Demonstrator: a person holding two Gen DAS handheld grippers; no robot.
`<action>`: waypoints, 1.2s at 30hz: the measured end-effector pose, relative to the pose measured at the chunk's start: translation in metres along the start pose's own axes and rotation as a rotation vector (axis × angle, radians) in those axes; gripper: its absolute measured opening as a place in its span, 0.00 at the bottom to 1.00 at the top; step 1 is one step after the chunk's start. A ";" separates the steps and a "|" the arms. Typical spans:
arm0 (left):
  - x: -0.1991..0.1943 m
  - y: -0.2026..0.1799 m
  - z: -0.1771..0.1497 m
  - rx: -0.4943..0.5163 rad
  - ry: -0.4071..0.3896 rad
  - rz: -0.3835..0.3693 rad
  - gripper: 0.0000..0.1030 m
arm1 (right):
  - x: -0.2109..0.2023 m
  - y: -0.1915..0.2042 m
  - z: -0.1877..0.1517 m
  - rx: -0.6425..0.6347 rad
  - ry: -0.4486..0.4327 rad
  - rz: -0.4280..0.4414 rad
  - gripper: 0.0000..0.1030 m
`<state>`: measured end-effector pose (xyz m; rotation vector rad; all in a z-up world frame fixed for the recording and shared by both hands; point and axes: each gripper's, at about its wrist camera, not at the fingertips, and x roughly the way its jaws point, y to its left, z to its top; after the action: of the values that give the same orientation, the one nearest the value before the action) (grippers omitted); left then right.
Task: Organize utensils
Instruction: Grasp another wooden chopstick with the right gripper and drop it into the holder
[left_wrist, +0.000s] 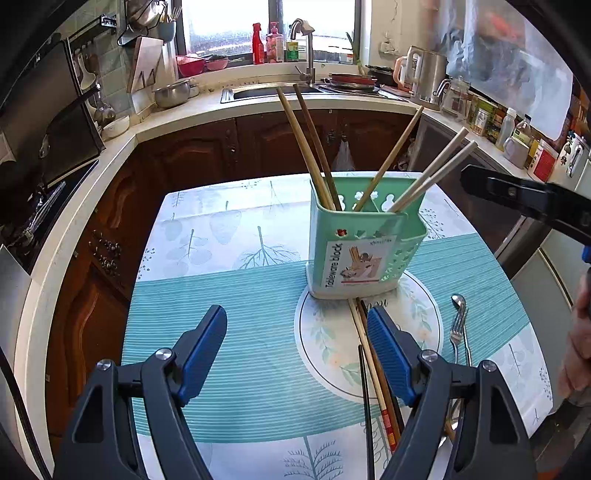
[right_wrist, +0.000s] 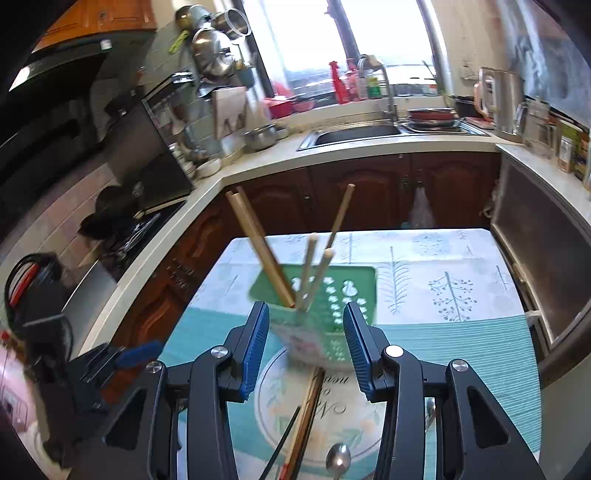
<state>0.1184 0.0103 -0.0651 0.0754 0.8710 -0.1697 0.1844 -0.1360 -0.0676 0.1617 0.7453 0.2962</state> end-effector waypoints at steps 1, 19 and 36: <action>0.000 0.001 0.002 -0.003 -0.006 0.006 0.74 | 0.008 -0.003 0.002 0.005 0.000 -0.006 0.41; 0.027 0.033 0.006 -0.091 0.037 -0.010 0.74 | 0.150 -0.036 0.084 0.168 0.051 -0.038 0.24; 0.044 0.049 -0.003 -0.128 0.069 -0.021 0.74 | 0.183 0.054 0.143 -0.150 0.176 -0.189 0.05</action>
<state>0.1528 0.0535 -0.1011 -0.0475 0.9495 -0.1317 0.3993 -0.0315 -0.0678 -0.0781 0.9022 0.1861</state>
